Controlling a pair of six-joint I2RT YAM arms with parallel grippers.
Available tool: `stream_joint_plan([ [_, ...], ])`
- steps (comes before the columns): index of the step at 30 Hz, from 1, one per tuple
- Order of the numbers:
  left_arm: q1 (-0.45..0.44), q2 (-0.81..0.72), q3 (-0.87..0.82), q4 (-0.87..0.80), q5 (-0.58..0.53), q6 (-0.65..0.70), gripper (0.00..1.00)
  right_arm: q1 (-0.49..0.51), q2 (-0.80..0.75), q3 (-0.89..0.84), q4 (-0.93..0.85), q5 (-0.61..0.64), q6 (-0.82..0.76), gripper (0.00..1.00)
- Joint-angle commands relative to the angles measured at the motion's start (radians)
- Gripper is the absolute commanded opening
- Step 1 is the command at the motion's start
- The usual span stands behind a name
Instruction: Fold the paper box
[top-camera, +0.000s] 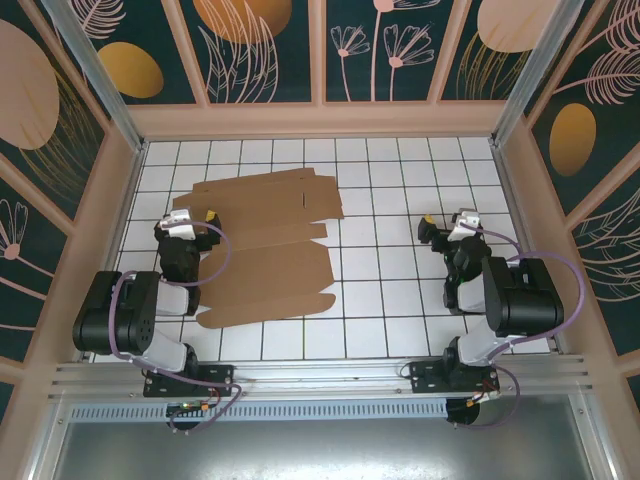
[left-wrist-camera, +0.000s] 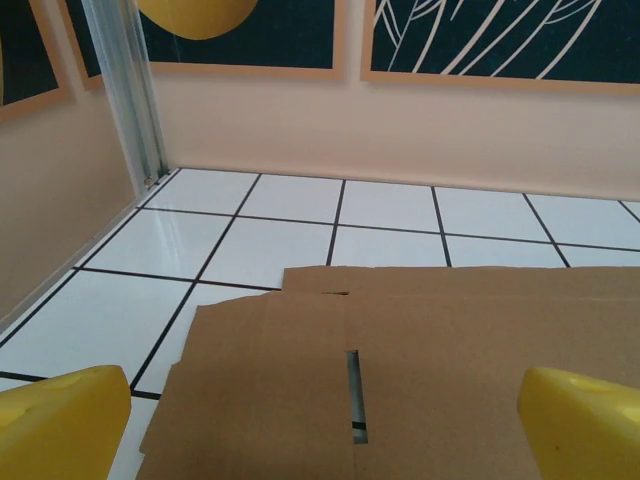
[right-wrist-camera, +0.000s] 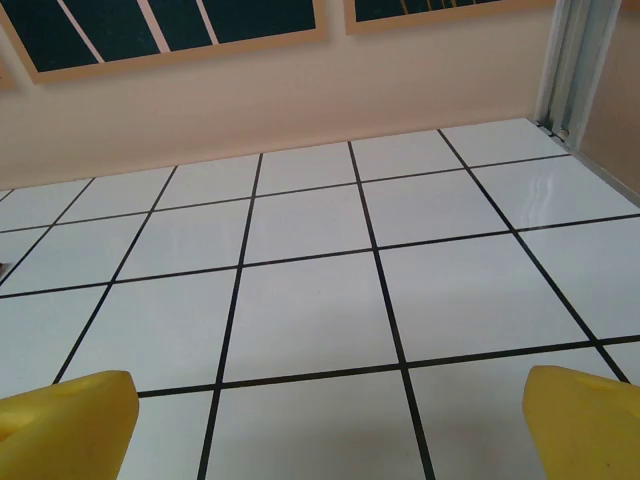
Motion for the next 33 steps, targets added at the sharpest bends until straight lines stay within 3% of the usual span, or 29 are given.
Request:
stream_joint_plan([
  [1,0.007,-0.006,0.002,0.013,0.014,-0.003,0.99,0.000,-0.012,0.019,0.010,-0.007,-0.005,0.99],
  [29,0.001,-0.034,0.001,-0.003,0.019,0.005,0.99,-0.007,-0.022,0.007,0.028,-0.032,-0.002,0.99],
  [30,-0.008,-0.078,0.020,-0.068,0.030,0.022,0.99,0.021,-0.071,-0.012,0.024,0.004,-0.037,0.99],
  [33,-0.072,-0.231,0.140,-0.361,0.010,0.066,0.99,0.217,-0.242,0.013,-0.115,0.301,-0.176,0.99],
])
